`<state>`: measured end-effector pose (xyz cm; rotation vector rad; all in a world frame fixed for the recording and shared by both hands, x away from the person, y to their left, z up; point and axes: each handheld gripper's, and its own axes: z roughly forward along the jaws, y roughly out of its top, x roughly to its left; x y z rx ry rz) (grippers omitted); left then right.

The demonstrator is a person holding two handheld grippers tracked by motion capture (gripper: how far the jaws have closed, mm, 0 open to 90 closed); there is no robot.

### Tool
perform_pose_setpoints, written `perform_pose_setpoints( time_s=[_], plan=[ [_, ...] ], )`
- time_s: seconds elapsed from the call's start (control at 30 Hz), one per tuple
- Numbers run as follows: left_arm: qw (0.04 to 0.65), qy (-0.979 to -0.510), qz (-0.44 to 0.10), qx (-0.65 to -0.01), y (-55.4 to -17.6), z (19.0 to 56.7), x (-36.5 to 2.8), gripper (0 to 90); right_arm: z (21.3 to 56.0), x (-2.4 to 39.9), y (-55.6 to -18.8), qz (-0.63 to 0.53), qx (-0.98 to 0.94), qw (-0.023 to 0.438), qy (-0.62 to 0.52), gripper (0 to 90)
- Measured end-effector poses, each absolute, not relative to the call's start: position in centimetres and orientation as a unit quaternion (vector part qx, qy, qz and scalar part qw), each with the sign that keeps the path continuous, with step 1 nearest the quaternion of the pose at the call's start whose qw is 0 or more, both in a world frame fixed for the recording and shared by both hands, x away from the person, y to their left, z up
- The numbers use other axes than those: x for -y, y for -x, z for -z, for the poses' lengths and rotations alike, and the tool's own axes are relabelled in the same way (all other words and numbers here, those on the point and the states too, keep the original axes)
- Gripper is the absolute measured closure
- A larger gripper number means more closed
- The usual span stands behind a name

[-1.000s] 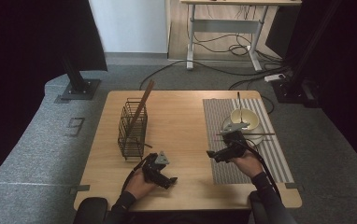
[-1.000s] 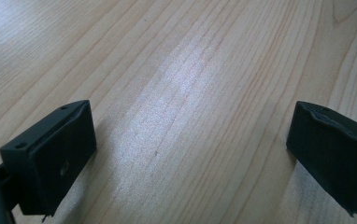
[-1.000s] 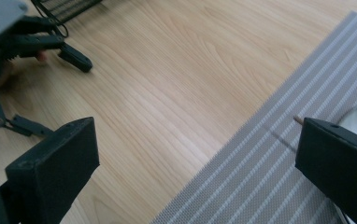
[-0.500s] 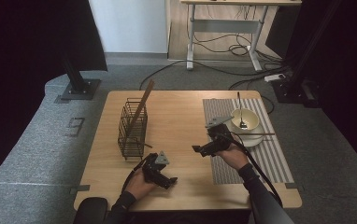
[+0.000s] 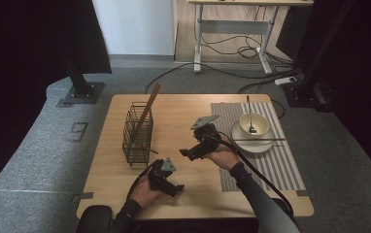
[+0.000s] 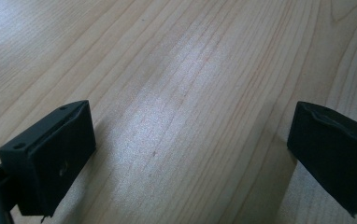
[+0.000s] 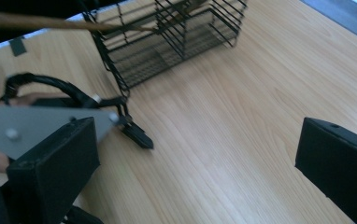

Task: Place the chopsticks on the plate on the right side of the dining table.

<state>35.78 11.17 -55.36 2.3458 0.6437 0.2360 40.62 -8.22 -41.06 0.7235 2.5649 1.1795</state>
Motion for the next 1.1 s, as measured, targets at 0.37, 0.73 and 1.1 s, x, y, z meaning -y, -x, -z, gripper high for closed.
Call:
perform_pose_setpoints(
  time_s=[0.37, 0.73, 1.1],
  plan=[
    [0.341, -0.903, -0.089, -0.244, -35.8, 55.4, -11.2, 0.6, 40.1, 5.3, -39.9, -0.419, -0.879, 0.088, -0.209, 0.0],
    [0.341, -0.902, -0.089, -0.248, -35.7, 55.4, -11.1, 0.5, 39.8, 2.5, -39.4, -0.421, -0.884, 0.080, -0.186, 0.0],
    [0.341, -0.903, -0.088, -0.246, -35.7, 55.4, -11.1, 0.1, 39.9, 0.8, -39.4, -0.425, -0.883, 0.083, -0.180, 4.0]
  ],
)
